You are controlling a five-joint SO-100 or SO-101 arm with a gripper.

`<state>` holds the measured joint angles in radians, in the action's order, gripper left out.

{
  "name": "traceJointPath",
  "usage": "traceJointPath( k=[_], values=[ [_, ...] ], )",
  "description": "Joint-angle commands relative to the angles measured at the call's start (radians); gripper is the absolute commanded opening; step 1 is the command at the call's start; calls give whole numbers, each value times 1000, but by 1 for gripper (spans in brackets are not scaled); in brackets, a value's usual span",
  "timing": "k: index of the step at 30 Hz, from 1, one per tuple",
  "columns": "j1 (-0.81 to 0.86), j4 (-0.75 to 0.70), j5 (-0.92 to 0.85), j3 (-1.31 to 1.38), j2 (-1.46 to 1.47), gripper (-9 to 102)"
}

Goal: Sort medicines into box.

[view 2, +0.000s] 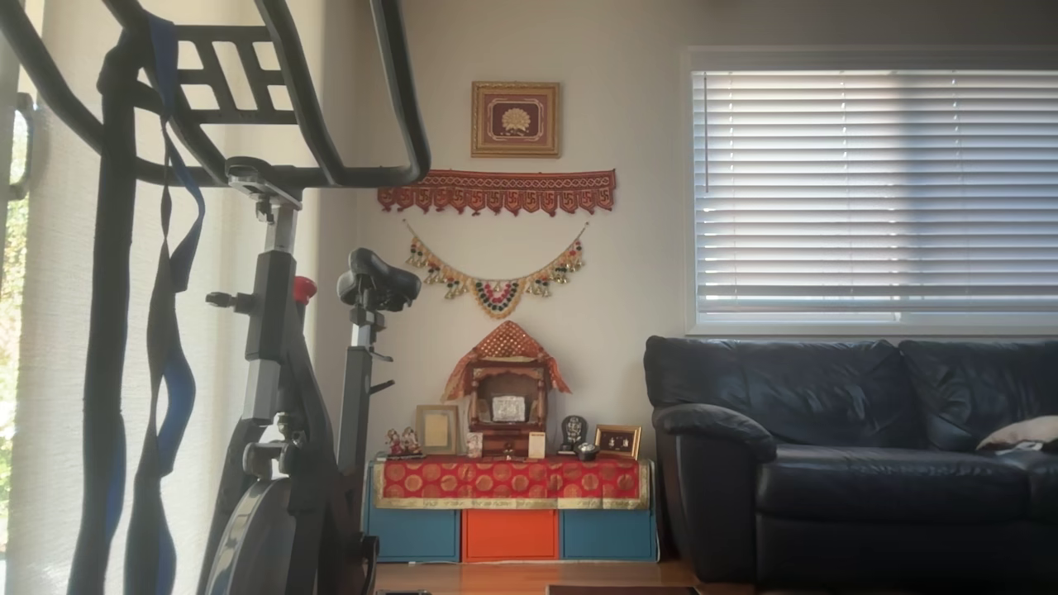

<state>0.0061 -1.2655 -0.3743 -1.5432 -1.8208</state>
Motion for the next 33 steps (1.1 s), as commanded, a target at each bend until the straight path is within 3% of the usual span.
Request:
traceJointPath(
  k=[1,10,16,21,33],
  values=[
    [31,-71,-29,-18,-222,11],
    [184,-183,-115,-146,-391,5],
    [307,-110,-209,-288,-476,4],
    [393,-81,-250,-284,-370,4],
    [476,123,-115,-353,-256,4]
  ],
)
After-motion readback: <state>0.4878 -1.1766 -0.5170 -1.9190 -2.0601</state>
